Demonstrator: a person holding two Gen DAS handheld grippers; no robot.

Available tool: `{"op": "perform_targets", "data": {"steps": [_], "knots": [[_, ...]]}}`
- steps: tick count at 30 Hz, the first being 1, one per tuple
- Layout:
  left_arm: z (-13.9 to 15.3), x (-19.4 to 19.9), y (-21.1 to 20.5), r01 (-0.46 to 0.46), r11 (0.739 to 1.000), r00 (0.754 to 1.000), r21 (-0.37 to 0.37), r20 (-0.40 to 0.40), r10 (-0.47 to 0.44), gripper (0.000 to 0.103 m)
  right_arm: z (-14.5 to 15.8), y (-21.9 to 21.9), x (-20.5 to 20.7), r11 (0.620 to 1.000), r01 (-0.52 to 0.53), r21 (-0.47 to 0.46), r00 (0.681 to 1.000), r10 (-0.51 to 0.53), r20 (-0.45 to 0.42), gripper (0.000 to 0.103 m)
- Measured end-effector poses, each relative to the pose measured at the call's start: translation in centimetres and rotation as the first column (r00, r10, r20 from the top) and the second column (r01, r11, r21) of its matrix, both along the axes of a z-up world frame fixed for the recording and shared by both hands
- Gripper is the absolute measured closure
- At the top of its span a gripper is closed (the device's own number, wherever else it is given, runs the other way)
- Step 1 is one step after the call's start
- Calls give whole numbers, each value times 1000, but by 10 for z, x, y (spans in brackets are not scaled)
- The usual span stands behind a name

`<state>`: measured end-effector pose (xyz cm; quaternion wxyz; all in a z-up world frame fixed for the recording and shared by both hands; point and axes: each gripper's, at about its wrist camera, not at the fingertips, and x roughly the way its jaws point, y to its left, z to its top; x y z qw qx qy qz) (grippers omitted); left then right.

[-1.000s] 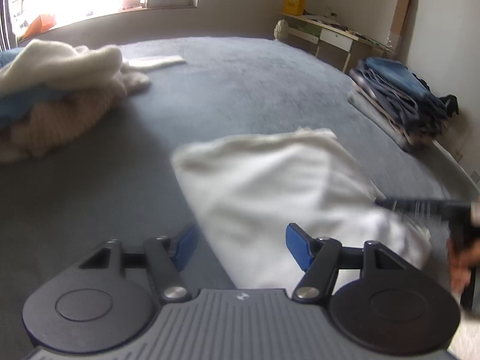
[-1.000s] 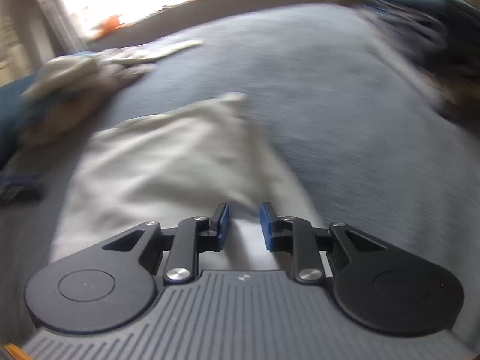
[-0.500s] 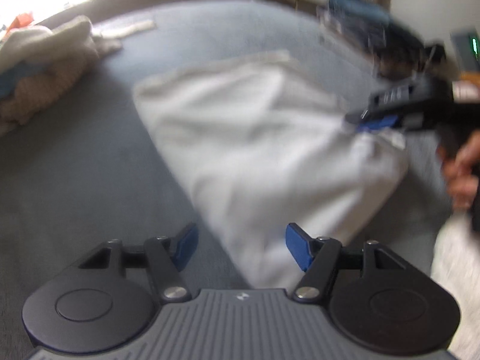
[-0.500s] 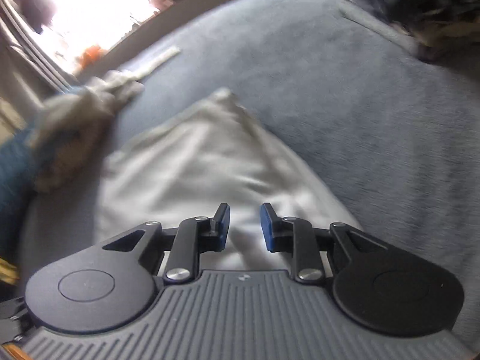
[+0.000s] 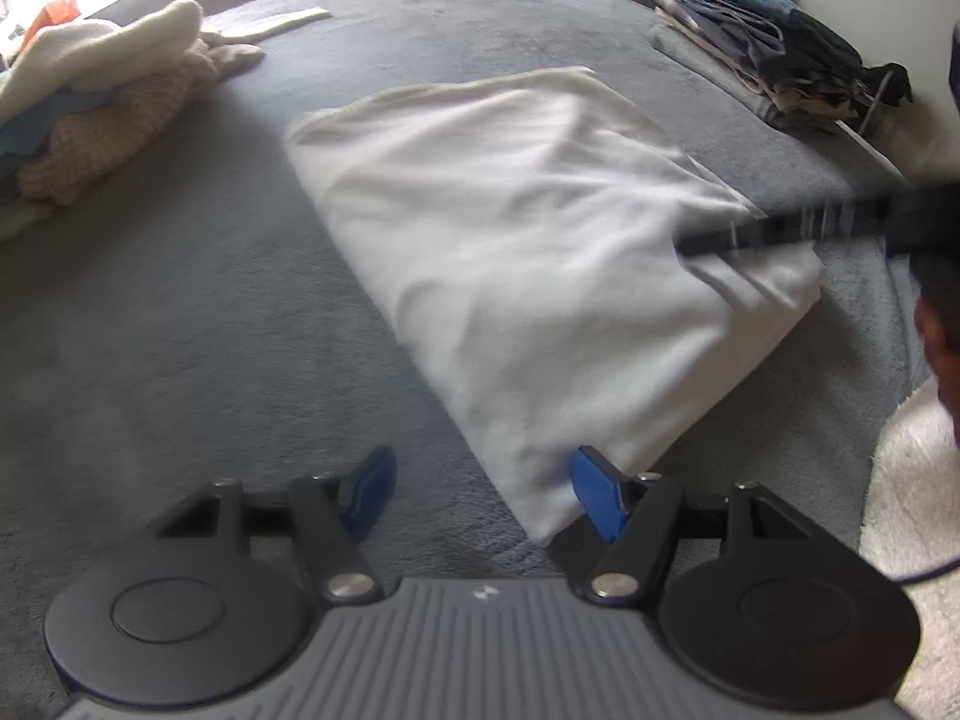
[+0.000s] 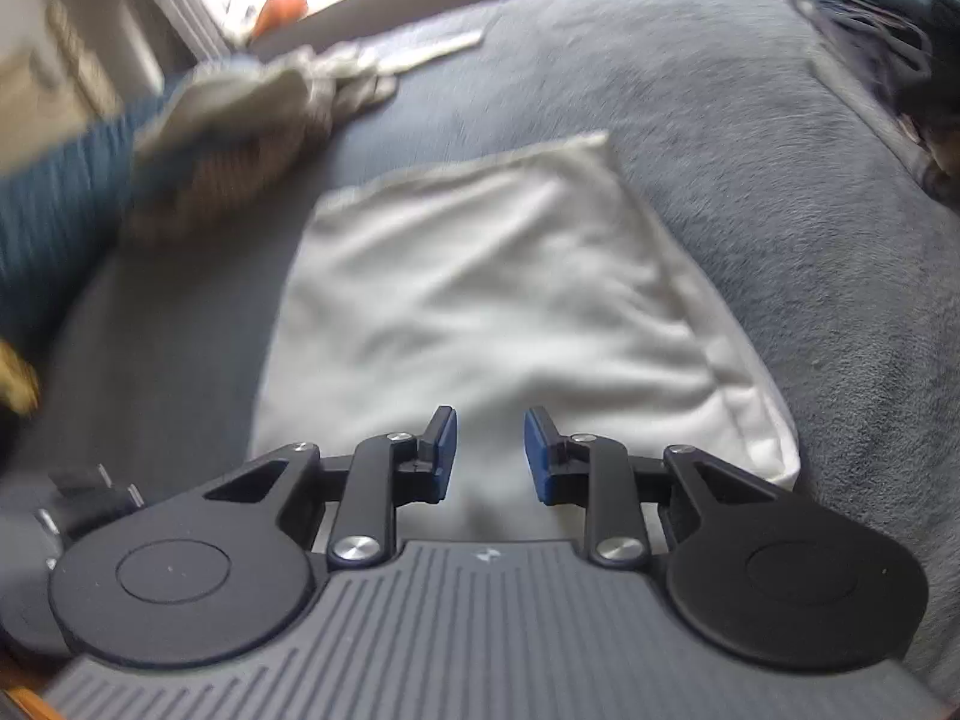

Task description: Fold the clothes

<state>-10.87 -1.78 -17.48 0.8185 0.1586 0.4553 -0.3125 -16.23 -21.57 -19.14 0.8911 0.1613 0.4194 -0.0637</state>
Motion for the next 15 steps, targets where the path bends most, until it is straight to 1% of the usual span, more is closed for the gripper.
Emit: {"op": "perform_targets", "data": {"steps": [1,3,5,7,10,12,15], "knots": [[3,0,1,-9,1000,1000,-7,12,9,36,-3,0,0,999,8,-36,999,-9,-40,79],[11,1,3,-27,999,999,-36,41,29,36,-2,-16,-4,994,97,-53,993,-100,-69,79],[18,2,3,-31,997,997,-71,64,36,33,2,-35,-12,980,192,-46,979,-195,-61,79],[23,3,2,-28,994,996,-105,80,36,31,2,-50,-21,966,260,-16,965,-260,-21,79],[24,5,-3,-15,991,997,-136,78,26,30,5,-54,-25,959,279,55,958,-281,52,79],[22,7,-6,-10,989,997,-148,71,21,26,6,-53,-26,957,276,90,955,-284,92,79],[18,8,-5,-15,988,998,-155,63,25,23,3,-47,-16,964,254,79,962,-260,86,78]]}}
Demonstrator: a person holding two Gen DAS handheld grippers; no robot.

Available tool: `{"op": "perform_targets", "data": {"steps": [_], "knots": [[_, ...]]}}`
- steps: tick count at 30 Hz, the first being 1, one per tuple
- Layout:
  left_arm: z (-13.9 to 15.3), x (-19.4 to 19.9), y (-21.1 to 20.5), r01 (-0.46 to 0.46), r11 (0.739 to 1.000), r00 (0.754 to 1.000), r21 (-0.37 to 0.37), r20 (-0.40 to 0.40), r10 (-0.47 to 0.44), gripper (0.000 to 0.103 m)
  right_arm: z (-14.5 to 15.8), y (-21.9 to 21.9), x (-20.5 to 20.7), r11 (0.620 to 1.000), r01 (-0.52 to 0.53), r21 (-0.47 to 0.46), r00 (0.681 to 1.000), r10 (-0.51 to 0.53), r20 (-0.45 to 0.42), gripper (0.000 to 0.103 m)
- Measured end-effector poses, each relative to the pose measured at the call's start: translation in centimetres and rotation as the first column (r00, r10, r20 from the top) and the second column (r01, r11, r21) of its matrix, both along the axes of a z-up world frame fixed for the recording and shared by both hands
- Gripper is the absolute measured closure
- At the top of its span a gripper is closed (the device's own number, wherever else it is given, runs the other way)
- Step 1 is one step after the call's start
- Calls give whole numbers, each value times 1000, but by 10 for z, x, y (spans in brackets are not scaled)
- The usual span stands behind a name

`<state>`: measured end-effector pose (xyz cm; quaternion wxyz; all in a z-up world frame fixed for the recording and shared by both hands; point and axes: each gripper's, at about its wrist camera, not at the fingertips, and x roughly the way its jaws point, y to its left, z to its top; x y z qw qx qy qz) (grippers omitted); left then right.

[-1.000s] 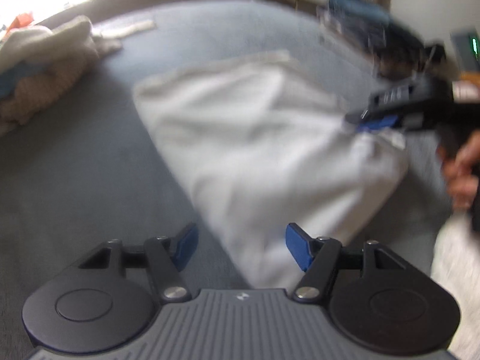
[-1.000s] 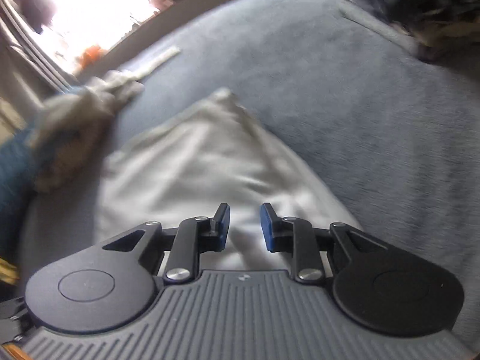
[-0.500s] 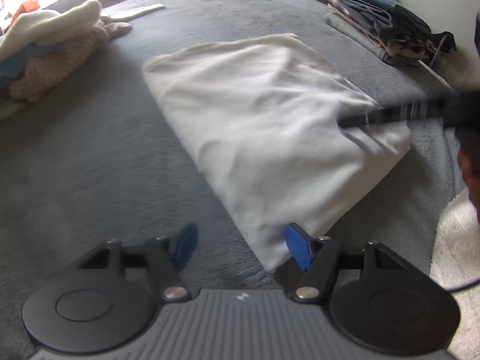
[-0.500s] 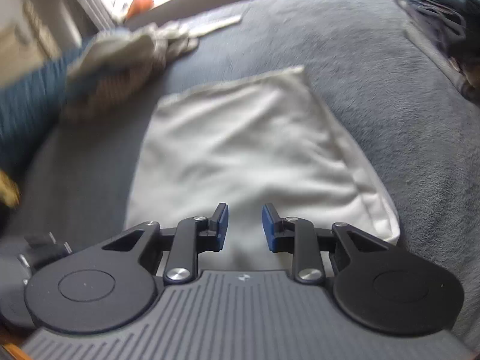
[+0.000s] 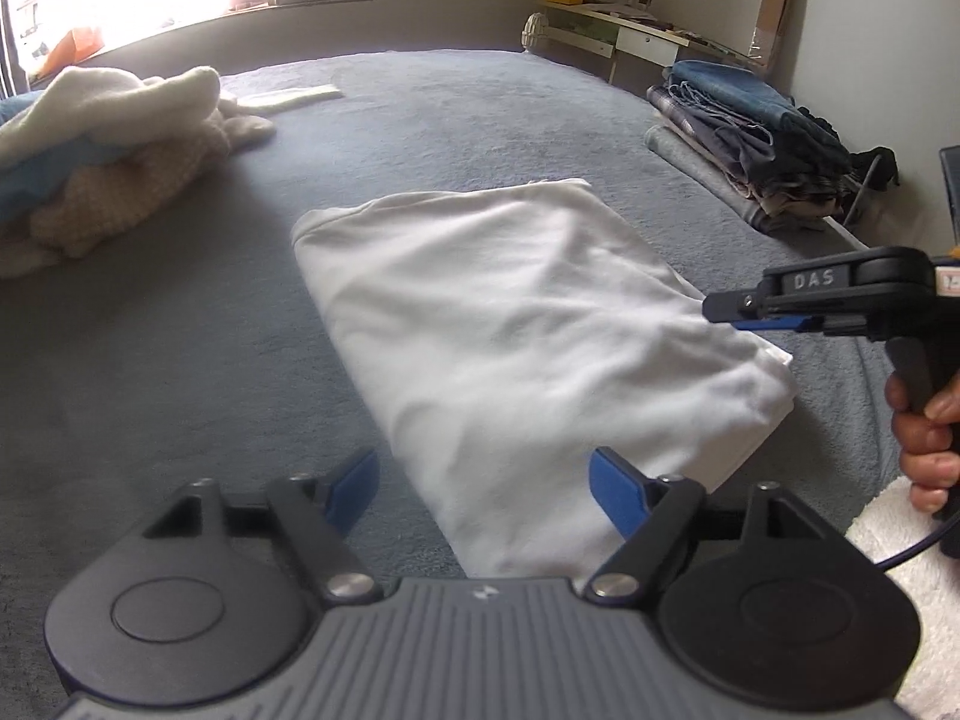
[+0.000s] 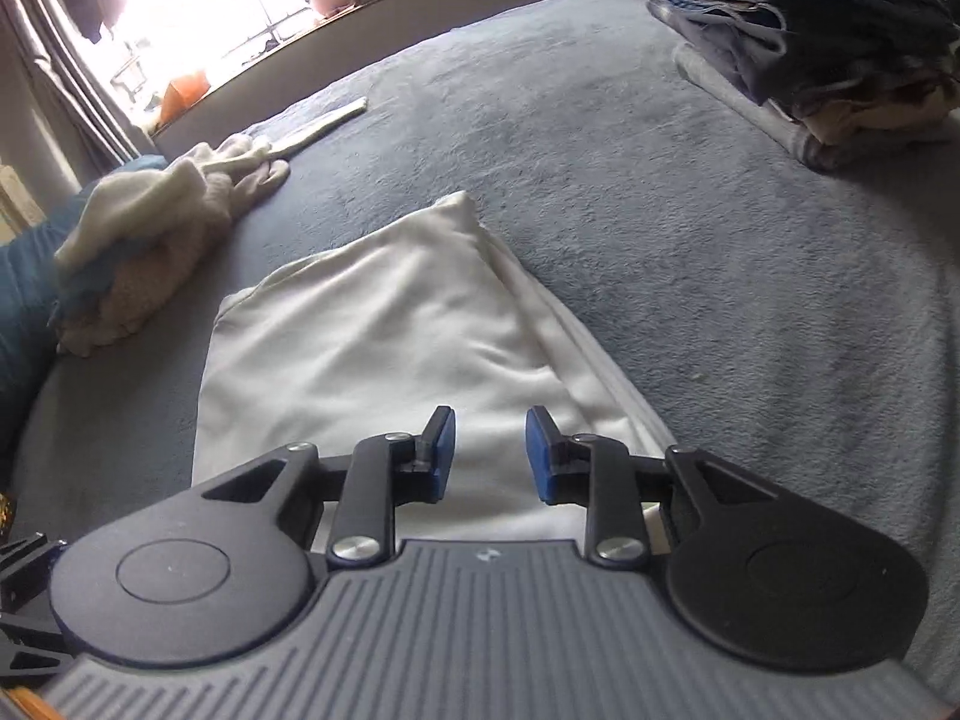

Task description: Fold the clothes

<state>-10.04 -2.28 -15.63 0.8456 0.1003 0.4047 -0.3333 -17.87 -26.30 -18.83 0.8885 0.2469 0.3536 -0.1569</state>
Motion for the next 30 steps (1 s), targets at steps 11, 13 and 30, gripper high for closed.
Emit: {"op": "perform_targets", "data": {"steps": [11,13,30], "knots": [[-11,8,0,-8,1000,998,-8,-55,8,23,-13,-3,6,1000,7,17,999,-6,-31,78],[-11,8,0,-10,1000,998,-9,-56,10,23,-13,-3,6,1000,4,12,1000,-4,-30,78],[-12,7,0,-13,1000,997,1,-72,13,23,-10,-2,5,1000,6,-3,1000,-7,-29,78]]}}
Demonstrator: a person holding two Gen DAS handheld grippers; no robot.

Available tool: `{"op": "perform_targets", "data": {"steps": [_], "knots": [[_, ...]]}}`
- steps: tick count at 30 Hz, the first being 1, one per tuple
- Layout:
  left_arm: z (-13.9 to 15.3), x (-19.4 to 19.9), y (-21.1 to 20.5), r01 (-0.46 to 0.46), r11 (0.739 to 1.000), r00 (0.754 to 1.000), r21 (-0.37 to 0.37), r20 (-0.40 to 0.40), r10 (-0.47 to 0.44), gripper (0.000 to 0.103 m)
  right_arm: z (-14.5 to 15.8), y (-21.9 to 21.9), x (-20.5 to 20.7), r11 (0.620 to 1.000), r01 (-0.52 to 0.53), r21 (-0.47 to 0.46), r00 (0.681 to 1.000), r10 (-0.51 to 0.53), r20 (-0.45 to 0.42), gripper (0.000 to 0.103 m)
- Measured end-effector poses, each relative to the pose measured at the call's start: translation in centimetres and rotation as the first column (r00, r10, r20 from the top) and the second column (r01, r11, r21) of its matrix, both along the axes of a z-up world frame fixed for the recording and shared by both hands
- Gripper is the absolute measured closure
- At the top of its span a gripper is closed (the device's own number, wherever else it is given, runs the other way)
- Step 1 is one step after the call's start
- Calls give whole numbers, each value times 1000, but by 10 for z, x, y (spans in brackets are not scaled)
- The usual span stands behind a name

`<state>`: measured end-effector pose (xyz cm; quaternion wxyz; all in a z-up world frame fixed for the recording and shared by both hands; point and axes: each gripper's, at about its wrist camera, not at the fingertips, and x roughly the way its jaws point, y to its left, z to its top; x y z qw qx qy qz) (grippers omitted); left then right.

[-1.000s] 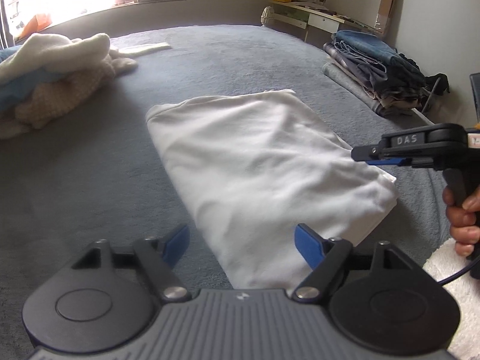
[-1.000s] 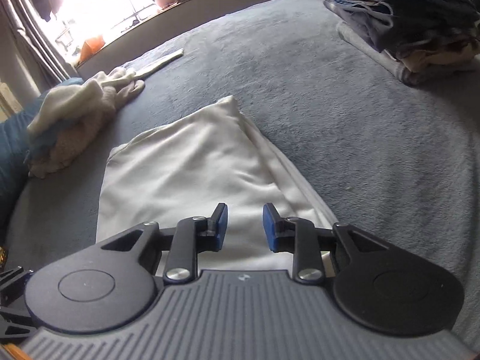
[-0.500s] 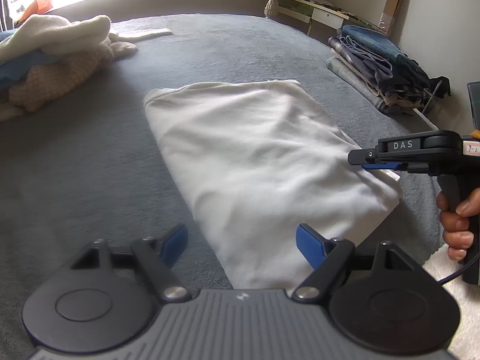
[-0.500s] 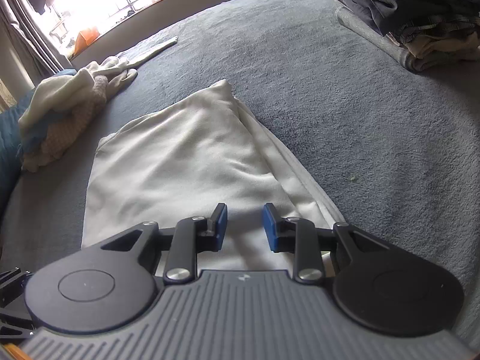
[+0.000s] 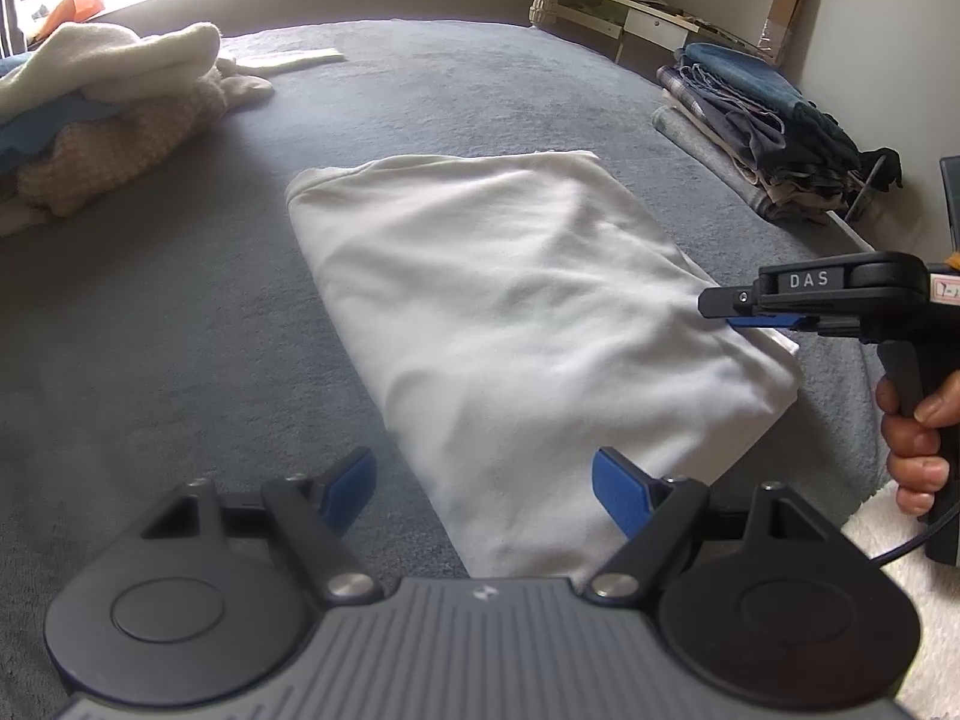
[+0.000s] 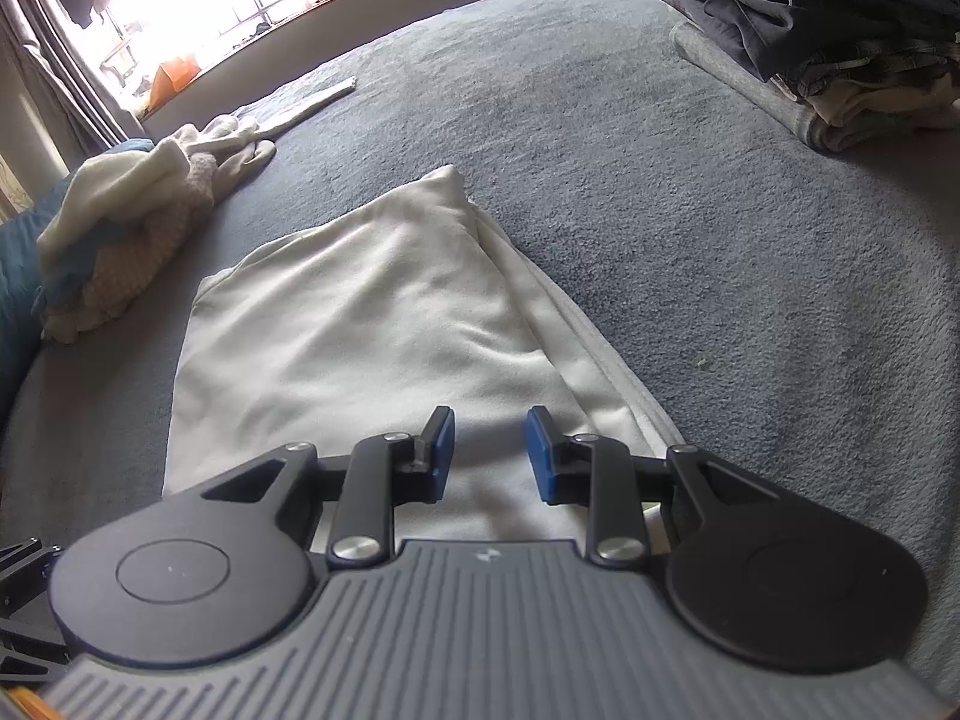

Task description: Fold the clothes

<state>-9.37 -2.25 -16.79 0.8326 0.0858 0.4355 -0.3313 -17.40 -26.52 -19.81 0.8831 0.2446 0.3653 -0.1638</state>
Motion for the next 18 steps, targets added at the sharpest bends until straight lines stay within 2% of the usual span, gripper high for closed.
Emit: {"op": "perform_targets", "data": {"steps": [18], "knots": [[-5,2,0,-4,1000,1000,3,-28,5,23,-2,0,2,1000,-2,-7,1000,1,-10,77]]}}
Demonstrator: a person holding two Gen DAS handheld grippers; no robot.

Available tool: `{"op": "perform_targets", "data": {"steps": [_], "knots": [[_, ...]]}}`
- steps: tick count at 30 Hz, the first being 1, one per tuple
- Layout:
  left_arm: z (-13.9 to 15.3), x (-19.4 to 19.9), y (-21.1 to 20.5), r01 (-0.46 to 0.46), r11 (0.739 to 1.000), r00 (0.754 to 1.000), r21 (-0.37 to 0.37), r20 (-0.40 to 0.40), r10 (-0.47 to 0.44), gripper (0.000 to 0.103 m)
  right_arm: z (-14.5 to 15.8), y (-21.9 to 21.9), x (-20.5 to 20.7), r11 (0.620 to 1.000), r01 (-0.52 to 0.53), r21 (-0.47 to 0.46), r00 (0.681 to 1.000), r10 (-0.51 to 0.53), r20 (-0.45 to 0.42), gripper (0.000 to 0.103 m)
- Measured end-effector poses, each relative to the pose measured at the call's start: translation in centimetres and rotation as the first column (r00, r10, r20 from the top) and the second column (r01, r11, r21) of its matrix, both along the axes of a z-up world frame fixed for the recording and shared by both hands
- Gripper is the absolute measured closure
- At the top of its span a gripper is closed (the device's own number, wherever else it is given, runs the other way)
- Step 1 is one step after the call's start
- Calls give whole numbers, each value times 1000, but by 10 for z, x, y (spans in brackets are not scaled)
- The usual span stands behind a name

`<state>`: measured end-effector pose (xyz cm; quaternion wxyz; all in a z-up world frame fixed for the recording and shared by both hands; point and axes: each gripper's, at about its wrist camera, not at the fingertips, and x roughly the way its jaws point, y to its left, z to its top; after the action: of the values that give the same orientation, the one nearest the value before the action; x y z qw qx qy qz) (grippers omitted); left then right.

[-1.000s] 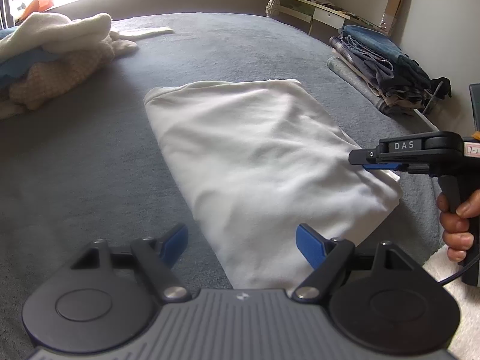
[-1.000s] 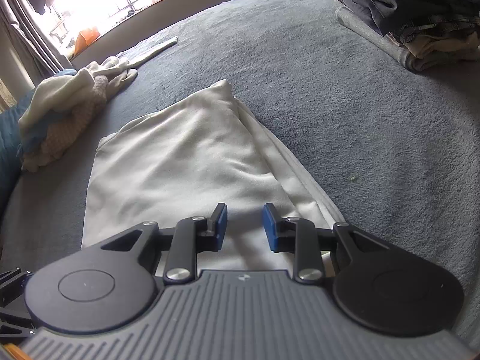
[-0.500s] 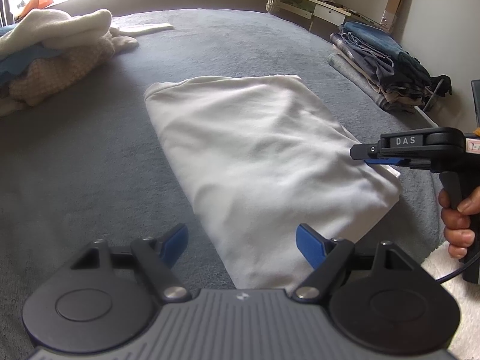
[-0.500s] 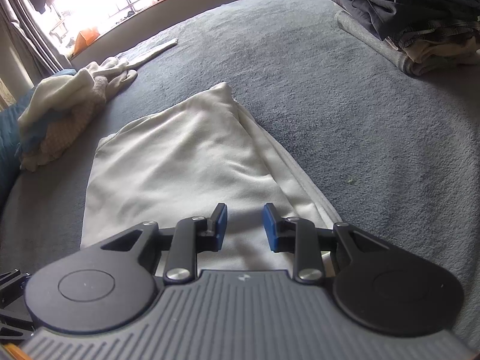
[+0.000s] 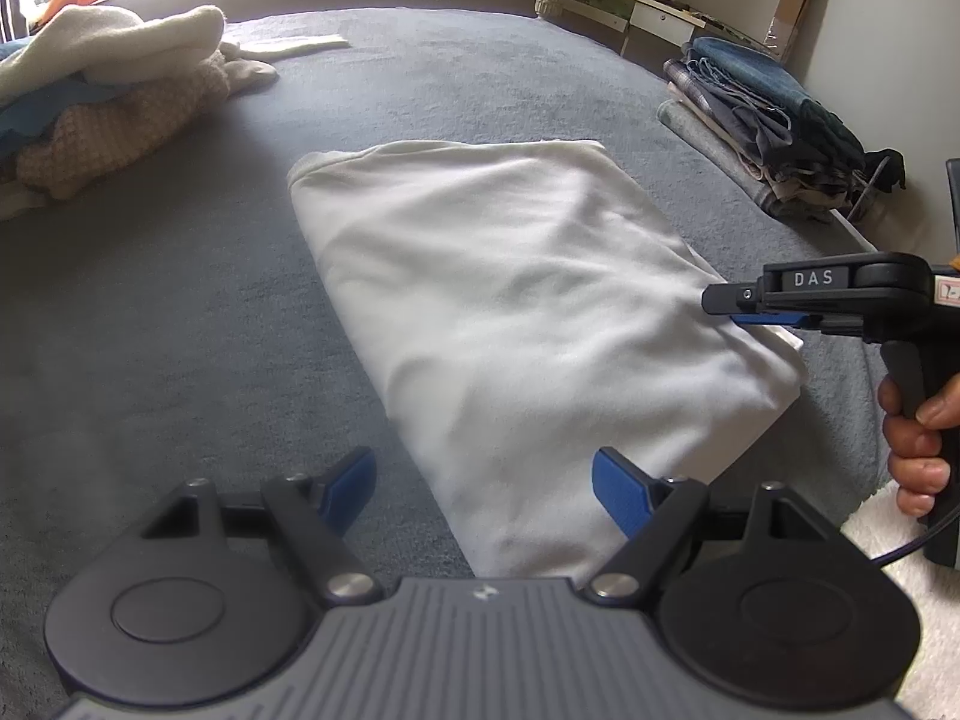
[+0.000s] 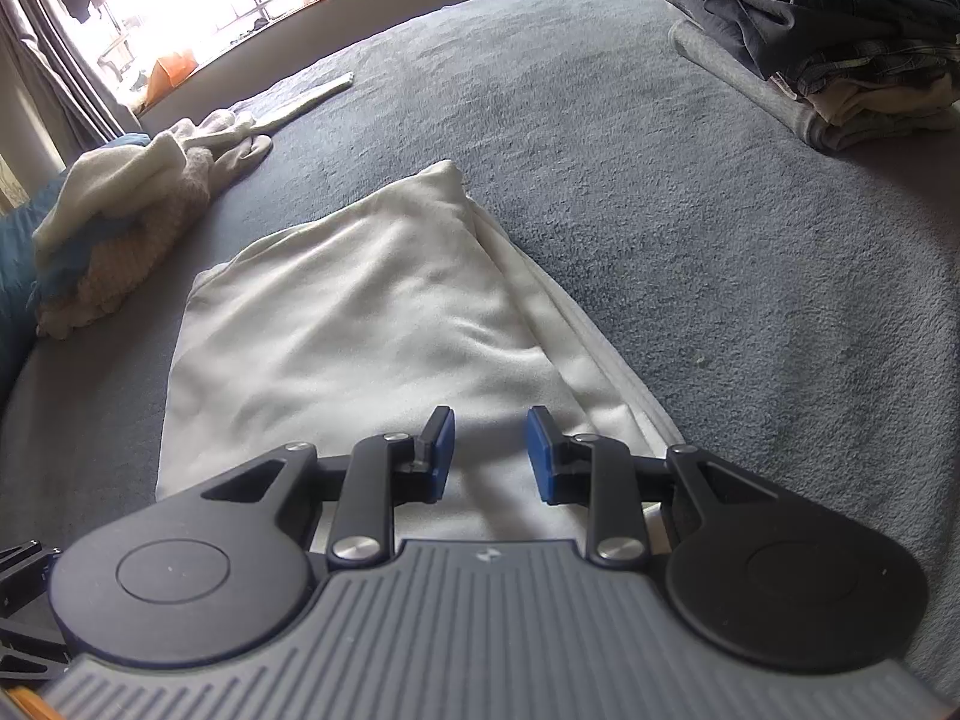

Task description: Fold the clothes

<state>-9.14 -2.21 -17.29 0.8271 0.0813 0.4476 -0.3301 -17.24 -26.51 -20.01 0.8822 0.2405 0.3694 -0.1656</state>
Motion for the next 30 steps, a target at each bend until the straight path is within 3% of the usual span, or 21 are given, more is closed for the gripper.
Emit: {"op": "perform_targets", "data": {"steps": [30], "knots": [[-2,1,1,-4,1000,1000,-1,-18,4,23,-2,0,2,1000,-4,-3,1000,4,-7,77]]}}
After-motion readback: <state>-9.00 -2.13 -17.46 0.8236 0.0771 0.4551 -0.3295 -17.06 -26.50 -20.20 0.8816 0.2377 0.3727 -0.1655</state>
